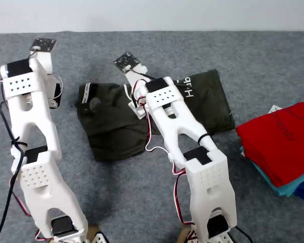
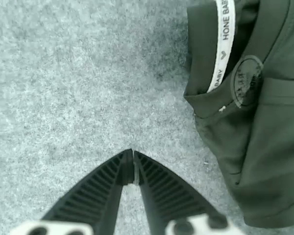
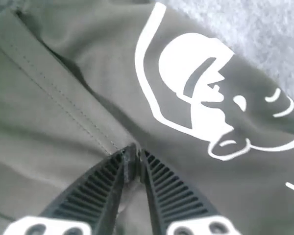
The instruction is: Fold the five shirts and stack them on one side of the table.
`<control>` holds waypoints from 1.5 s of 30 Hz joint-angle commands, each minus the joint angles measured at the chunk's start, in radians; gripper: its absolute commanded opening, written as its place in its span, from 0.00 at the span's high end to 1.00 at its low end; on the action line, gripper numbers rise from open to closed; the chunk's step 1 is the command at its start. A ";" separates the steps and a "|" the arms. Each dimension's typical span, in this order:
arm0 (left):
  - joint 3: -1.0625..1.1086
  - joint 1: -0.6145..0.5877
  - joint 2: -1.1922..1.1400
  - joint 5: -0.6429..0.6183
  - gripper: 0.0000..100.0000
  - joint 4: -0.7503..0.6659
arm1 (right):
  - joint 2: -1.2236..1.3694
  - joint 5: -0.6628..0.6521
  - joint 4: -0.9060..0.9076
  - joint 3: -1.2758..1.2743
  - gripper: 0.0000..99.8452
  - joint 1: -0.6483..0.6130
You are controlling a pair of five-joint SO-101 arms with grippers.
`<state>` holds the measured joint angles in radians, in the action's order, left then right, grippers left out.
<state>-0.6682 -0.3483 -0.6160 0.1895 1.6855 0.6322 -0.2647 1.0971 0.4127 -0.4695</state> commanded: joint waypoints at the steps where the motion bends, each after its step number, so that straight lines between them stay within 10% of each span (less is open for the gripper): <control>1: -0.042 -0.008 0.012 -0.002 0.99 -0.014 | -0.012 -0.009 -0.019 0.054 0.99 0.036; 13: -0.044 0.005 0.012 -0.003 0.99 -0.011 | -0.002 -0.008 -0.008 0.049 0.98 0.051; 21: -0.030 0.147 0.012 0.061 0.99 0.069 | -0.120 0.040 0.163 0.106 0.80 0.061; 45: 0.277 0.285 0.003 0.199 0.90 0.066 | -0.410 0.043 0.604 0.132 0.81 0.424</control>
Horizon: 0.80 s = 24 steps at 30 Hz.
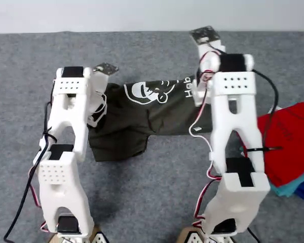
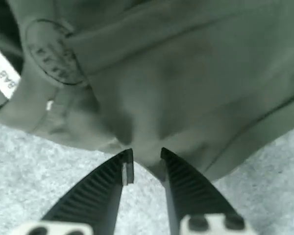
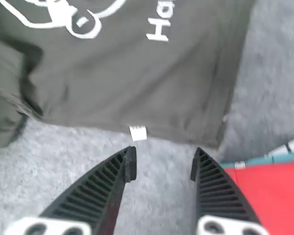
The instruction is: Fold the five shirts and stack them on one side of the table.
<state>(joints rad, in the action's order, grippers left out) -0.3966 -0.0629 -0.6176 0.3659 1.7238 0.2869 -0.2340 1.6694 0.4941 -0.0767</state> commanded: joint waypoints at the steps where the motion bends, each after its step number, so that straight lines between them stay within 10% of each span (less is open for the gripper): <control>1: 0.012 0.000 0.005 0.025 0.90 0.028 | -0.065 0.012 0.039 0.051 0.81 0.038; 24: 0.104 -0.003 -0.071 0.023 1.00 -0.163 | -0.067 0.009 0.085 0.054 0.81 0.045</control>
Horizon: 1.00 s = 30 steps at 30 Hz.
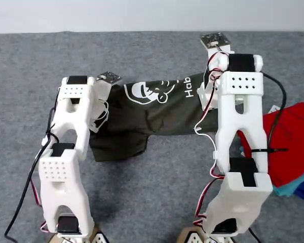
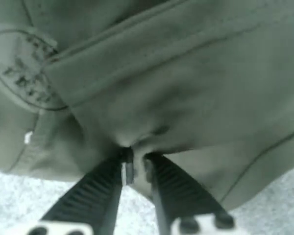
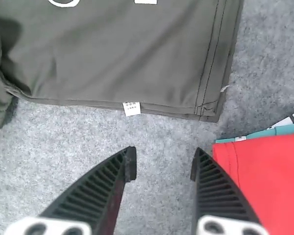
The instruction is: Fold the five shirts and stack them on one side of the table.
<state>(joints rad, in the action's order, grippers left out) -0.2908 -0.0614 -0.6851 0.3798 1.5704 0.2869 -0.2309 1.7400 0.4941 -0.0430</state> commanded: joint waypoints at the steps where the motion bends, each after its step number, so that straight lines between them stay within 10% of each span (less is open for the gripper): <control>1: -0.002 -0.005 0.000 0.009 0.99 -0.009 | -0.067 0.005 0.015 0.054 0.81 0.012; 14: -0.015 -0.008 0.193 0.048 0.99 -0.040 | -0.067 0.008 0.015 0.054 0.81 0.005; 30: -0.418 -0.063 -0.114 0.051 0.98 0.120 | -0.064 0.011 0.015 0.051 0.81 -0.064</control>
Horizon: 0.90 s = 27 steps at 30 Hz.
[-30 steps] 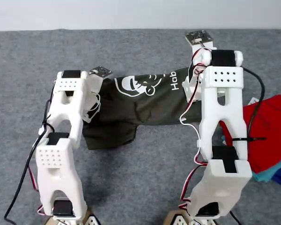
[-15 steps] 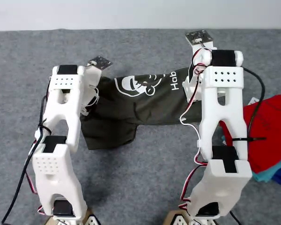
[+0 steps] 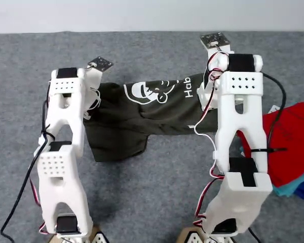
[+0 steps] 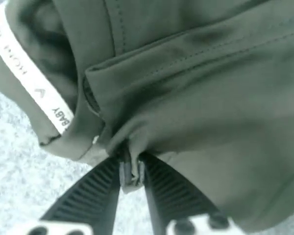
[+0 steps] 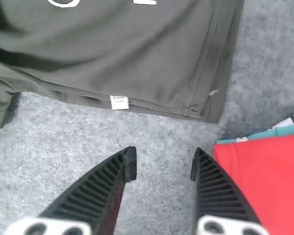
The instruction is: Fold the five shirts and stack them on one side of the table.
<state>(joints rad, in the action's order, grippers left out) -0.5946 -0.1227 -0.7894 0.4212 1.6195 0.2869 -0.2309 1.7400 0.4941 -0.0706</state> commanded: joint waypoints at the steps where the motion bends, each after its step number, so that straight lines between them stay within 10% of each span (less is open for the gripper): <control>1: -0.151 -0.002 -0.021 0.009 0.96 0.094 | -0.062 0.011 0.013 0.051 0.81 -0.047; 19: -0.255 -0.032 0.215 -0.052 0.88 0.133 | 0.031 0.012 0.008 0.048 0.81 -0.082; 27: -0.236 -0.281 0.399 -0.222 1.00 0.132 | 0.194 0.014 -0.054 0.054 0.83 -0.209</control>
<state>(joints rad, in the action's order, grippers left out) -0.8201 -0.3023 -0.4872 0.2555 1.7269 0.4634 -0.2309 1.7292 0.4941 -0.2317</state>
